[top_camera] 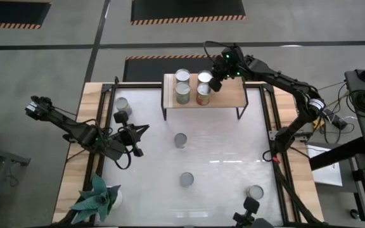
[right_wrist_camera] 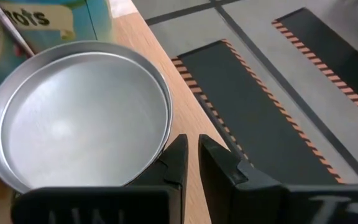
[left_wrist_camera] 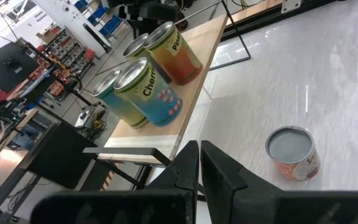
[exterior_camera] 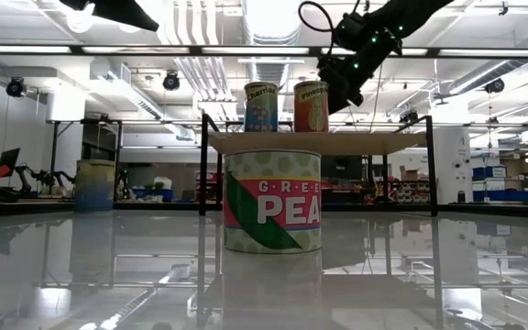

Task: Pick and place cans onto a shelf
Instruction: Put the canned peas on the shelf

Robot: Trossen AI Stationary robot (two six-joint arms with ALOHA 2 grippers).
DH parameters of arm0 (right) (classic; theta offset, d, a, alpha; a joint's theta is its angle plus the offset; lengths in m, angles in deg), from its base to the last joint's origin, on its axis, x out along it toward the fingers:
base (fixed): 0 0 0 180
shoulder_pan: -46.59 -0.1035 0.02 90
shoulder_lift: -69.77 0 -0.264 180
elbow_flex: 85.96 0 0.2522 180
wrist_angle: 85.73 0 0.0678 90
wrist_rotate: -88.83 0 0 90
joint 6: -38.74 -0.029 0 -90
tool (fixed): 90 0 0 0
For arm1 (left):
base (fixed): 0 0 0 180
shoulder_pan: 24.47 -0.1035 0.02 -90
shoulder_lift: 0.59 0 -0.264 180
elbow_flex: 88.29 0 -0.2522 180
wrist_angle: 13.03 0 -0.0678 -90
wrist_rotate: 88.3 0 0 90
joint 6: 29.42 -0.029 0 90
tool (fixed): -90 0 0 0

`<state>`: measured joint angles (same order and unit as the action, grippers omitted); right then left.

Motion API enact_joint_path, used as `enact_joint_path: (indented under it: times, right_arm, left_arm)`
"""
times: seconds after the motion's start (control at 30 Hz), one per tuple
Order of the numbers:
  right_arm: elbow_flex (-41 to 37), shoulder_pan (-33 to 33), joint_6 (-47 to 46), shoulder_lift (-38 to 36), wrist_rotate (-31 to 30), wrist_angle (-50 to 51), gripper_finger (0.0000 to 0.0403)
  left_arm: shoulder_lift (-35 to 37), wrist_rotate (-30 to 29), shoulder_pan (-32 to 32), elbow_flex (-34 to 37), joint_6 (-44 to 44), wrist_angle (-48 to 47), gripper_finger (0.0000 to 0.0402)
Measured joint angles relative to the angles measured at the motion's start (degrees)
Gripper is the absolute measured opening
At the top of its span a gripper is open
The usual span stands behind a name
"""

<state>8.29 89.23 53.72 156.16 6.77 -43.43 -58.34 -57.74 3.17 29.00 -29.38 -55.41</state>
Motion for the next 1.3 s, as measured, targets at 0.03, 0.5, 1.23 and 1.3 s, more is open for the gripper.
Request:
enact_joint_path:
  times: [0.03, 0.5, 1.23, 1.3]
  right_arm:
    - [0.0, 0.0, 0.0, 0.0, 0.0, -0.4, 0.0028]
    - [0.0, -0.2, 0.0, -0.2, 0.0, -1.0, 0.0028]
    - [-3.8, -19.8, -11.2, -17.9, 1.5, 8.2, 0.0028]
    - [-5.1, -23.1, -11.1, -18.3, 1.3, 8.1, 0.0028]
  left_arm:
    - [0.0, 0.0, 0.0, 0.0, 0.0, 0.0, 0.0]
    - [0.0, 0.0, 0.0, 0.0, -0.2, 0.0, 0.0]
    - [0.0, 0.0, 0.0, 0.0, -0.7, 2.0, 0.0]
    - [0.0, 0.0, 0.0, 0.0, -0.9, 2.4, 0.0]
